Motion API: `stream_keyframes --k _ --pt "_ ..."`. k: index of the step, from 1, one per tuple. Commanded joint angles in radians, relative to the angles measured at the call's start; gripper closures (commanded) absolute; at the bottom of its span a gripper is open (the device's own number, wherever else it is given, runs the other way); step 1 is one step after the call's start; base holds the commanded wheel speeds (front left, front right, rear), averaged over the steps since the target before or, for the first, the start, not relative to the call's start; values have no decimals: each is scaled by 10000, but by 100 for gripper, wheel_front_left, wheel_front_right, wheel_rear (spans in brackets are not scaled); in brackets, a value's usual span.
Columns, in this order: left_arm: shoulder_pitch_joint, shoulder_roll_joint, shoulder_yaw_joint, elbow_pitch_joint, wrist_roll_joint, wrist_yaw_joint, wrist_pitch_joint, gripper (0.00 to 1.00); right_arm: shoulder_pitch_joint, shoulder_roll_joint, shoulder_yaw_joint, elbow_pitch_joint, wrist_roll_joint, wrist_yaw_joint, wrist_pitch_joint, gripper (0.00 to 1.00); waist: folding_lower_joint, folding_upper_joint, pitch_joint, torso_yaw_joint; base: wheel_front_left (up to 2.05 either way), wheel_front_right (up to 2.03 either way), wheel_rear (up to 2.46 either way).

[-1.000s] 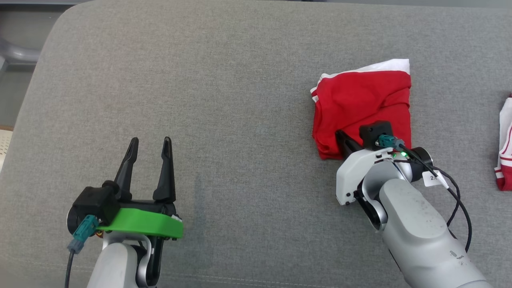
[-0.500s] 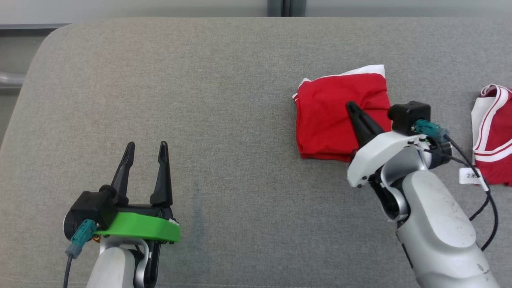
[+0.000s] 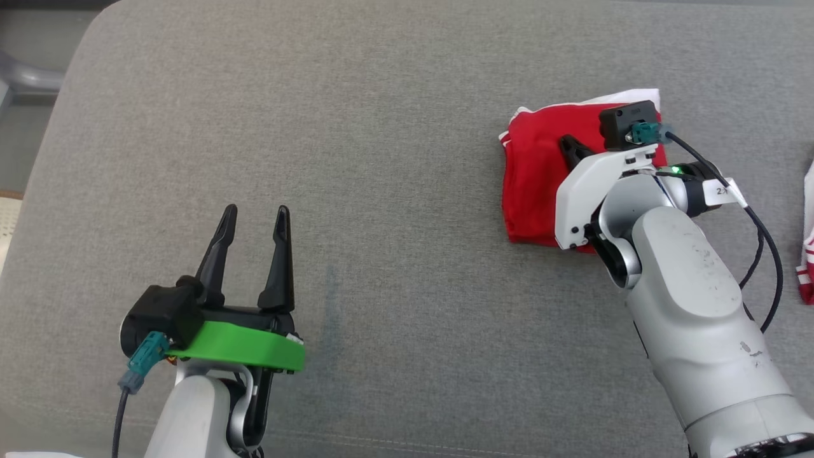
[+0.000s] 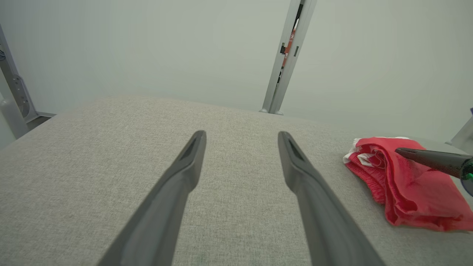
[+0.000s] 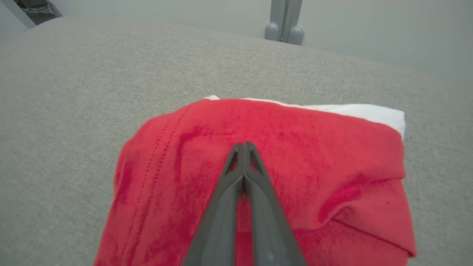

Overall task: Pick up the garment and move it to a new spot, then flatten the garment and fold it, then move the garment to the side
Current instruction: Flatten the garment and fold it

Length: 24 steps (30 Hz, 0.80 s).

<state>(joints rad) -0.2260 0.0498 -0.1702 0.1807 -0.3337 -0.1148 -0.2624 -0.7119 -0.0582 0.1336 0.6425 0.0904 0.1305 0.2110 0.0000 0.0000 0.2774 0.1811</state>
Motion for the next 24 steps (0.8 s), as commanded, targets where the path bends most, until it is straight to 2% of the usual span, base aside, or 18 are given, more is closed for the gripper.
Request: stream_keyframes --k 1,8,14,19,24 --pt "-181 20 -55 20 -156 31 -28 0 -273 -6 -15 375 -137 3 11 100 0 0 306 431 0 0 0" --pt "-223 18 -279 10 -352 116 -28 0 -1142 53 -17 1918 -306 3 -482 100 0 0 482 931 0 0 0" --pt "-209 20 -420 54 -437 144 -28 0 -1670 76 417 2927 126 3 -655 100 0 0 468 1152 0 0 0" --pt "-197 20 -350 74 -405 191 -28 0 -1955 60 1209 2991 1047 2 -1160 100 0 0 392 1086 0 0 0" --pt "-19 20 -114 119 -233 203 -28 0 -1733 65 2099 2270 2284 3 -1971 100 0 0 63 735 0 0 0"
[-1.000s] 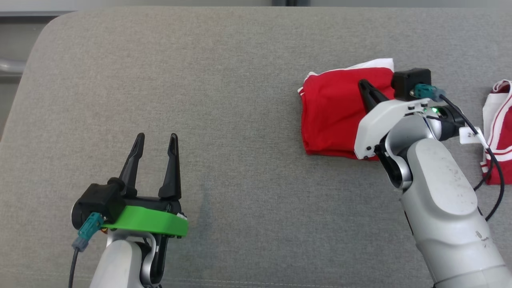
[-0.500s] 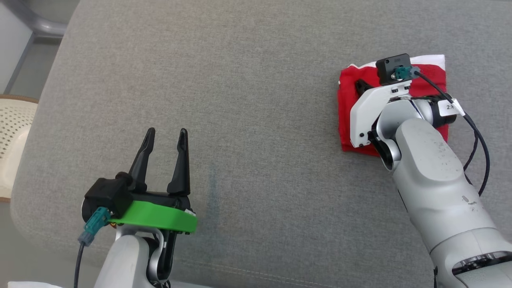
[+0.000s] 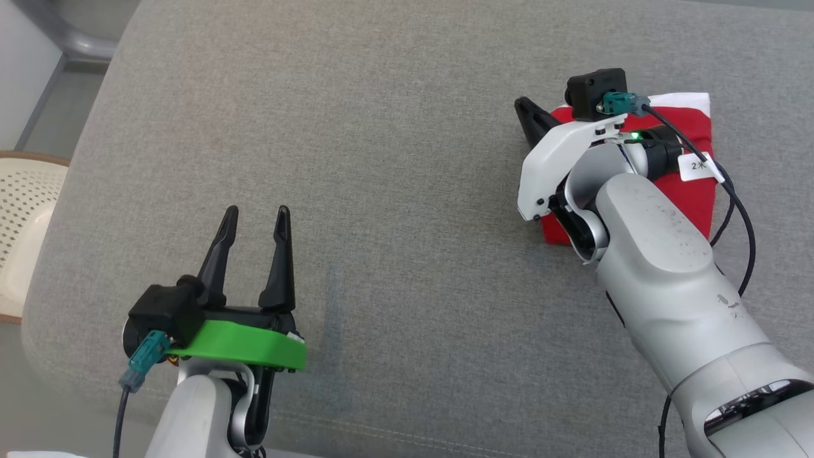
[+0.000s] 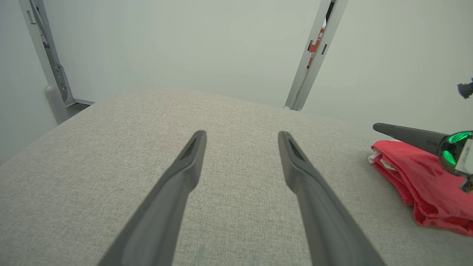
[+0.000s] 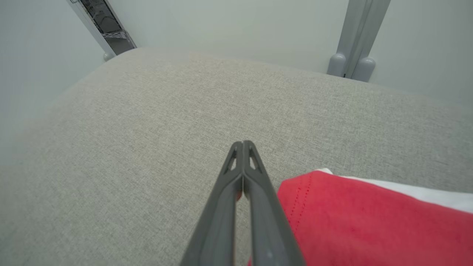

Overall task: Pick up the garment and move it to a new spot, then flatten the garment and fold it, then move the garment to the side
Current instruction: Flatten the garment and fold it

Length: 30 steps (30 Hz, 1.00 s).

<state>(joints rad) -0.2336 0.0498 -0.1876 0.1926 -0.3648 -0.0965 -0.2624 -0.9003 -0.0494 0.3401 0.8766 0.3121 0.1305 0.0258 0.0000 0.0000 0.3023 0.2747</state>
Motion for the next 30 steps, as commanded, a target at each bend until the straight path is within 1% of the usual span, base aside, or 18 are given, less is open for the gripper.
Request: stream_keyframes --k 1,4,5,7,14,19,22,25,30 --pt "101 20 117 1 106 16 -28 0 226 -28 140 -250 230 2 -287 100 0 0 -265 -297 0 0 0" --pt "275 20 347 41 297 0 -28 0 523 -28 213 -955 584 2 -909 100 0 0 -567 -705 0 0 0" --pt "314 23 466 38 360 10 -28 0 644 -33 250 -1185 645 2 -1074 76 0 0 -657 -850 0 0 0" --pt "382 23 666 1 428 11 -28 0 959 -171 300 -1719 707 3 -1369 0 0 0 -841 -1134 0 0 0" --pt "729 26 1235 62 748 10 -28 0 2550 -997 -512 -3651 400 3 -1996 0 0 0 -1501 -1986 0 0 0" --pt "867 24 1606 160 917 17 -28 0 3937 -1389 -1322 -4825 269 2 -1960 0 0 0 -1820 -2451 0 0 0" --pt "816 26 1718 274 974 -36 -28 0 4552 -1592 -1734 -5140 358 2 -1863 0 0 0 -1938 -2604 0 0 0" --pt "802 26 1790 438 1019 -73 -28 0 5100 -1746 -2013 -5185 422 3 -1842 0 0 0 -2095 -2751 0 0 0" --pt "898 26 1791 812 1017 -97 -28 0 5591 -1982 -2028 -4968 341 3 -1957 0 0 0 -2332 -2905 0 0 0"
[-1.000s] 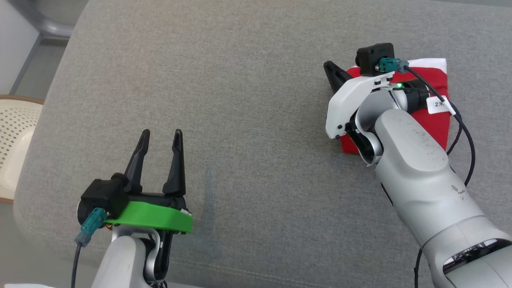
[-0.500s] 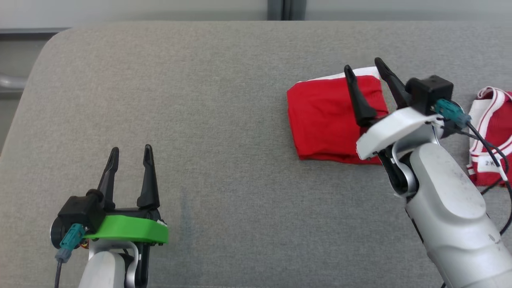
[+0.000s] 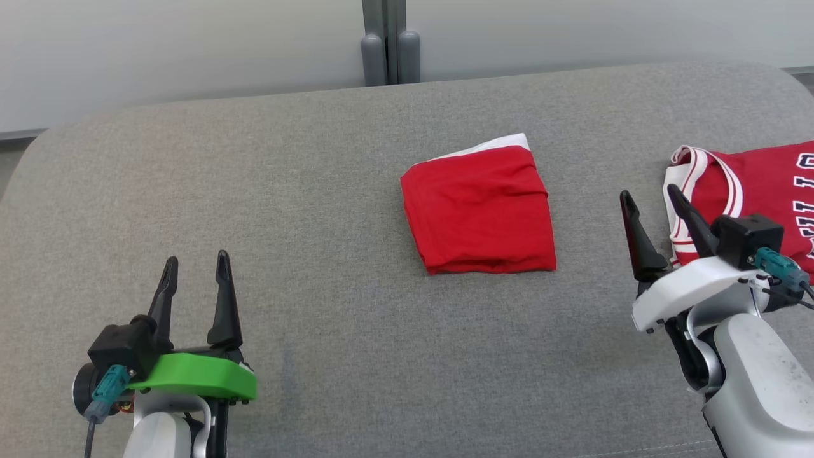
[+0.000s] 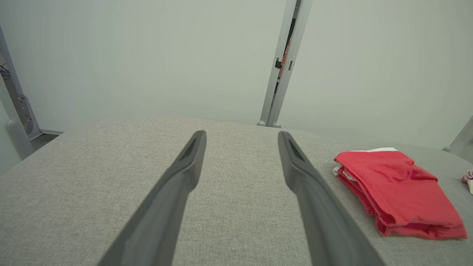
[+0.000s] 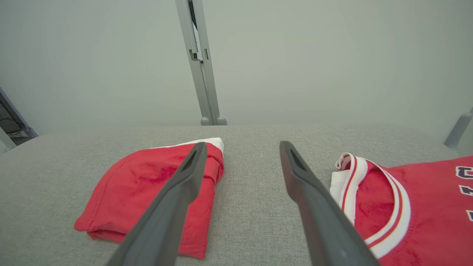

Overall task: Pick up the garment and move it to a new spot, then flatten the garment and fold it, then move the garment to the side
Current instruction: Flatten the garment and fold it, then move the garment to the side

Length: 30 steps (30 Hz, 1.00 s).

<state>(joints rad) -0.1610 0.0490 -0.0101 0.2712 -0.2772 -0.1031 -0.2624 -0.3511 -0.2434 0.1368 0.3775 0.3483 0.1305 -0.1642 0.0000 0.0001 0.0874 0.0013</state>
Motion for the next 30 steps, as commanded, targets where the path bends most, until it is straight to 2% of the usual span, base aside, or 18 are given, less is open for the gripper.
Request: stream_keyframes --k 1,13,30 --pt "194 34 15 102 167 -25 -28 0 182 -111 15 108 -55 2 -78 0 0 -1 -238 -201 0 0 0" --pt "384 35 150 728 137 -95 -28 0 664 16 70 877 153 2 -271 0 0 -1 -640 -362 0 0 0" --pt "270 35 27 837 225 -152 -28 0 729 216 -240 972 66 2 -216 0 0 -1 -522 -202 0 0 0"
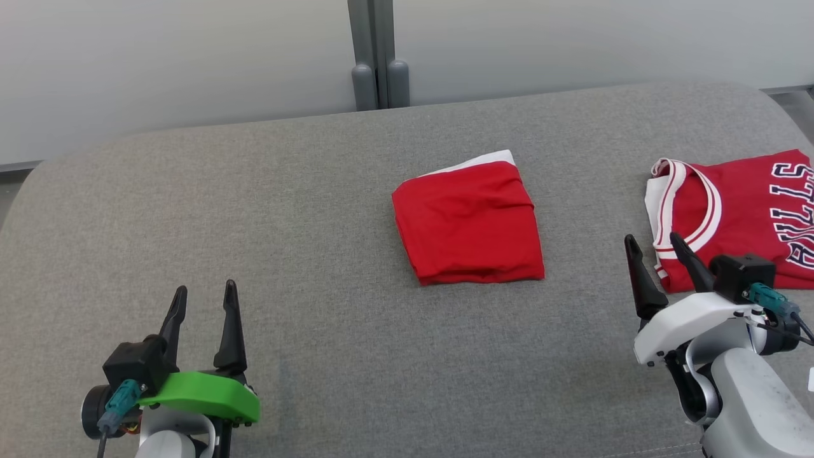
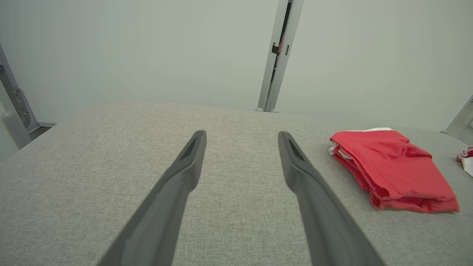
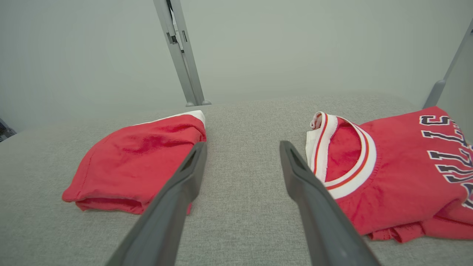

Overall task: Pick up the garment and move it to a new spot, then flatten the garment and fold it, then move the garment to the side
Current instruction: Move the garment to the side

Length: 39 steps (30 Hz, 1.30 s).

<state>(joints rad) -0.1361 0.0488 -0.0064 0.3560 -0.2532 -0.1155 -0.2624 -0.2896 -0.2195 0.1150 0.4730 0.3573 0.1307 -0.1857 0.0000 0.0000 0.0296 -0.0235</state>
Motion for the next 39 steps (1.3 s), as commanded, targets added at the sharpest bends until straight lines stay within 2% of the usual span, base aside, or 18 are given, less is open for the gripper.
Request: stream_keyframes --k 1,5,11,18,22,27,35,36,37,38,39 --pt "-20 36 -24 -28 -34 -30 -28 0 64 -41 -74 42 -37 0 73 0 0 0 101 78 0 0 0" --pt "-173 37 -64 -144 -113 6 -28 0 -465 -76 -74 45 -20 0 658 0 0 0 357 240 0 0 0" --pt "-397 39 -361 -206 -301 27 -28 0 -1743 -379 399 306 432 0 2631 0 0 0 907 723 0 0 0" --pt "-804 36 -733 -341 -499 94 -28 0 -3394 -421 351 1572 866 0 4133 0 0 0 1640 1570 0 0 0" --pt "-971 36 -760 -519 -512 89 -28 0 -4081 -336 230 2470 723 1 4601 0 0 0 2045 1967 0 0 0" --pt "-1137 36 -844 -722 -643 94 -28 0 -4542 -309 116 3394 436 0 4645 0 0 0 2444 2343 0 0 0" --pt "-1090 36 -1018 -820 -805 199 -28 0 -4496 111 391 4657 430 3 4933 0 0 0 2619 2408 0 0 0" --pt "-1076 36 -1021 -825 -806 208 -28 0 -4465 195 540 4750 471 11 5081 10 0 0 2624 2369 0 0 0" --pt "-1077 34 -1020 -826 -807 221 -28 0 -4465 207 667 4790 481 20 5150 45 0 0 2626 2335 0 0 0" --pt "-1101 36 -1011 -830 -819 228 -28 0 -4457 180 852 4785 464 20 5225 100 0 0 2630 2281 0 0 0" --pt "-1134 36 -995 -844 -827 231 -28 0 -4468 113 1045 4750 421 20 5299 100 0 0 2637 2231 0 0 0"
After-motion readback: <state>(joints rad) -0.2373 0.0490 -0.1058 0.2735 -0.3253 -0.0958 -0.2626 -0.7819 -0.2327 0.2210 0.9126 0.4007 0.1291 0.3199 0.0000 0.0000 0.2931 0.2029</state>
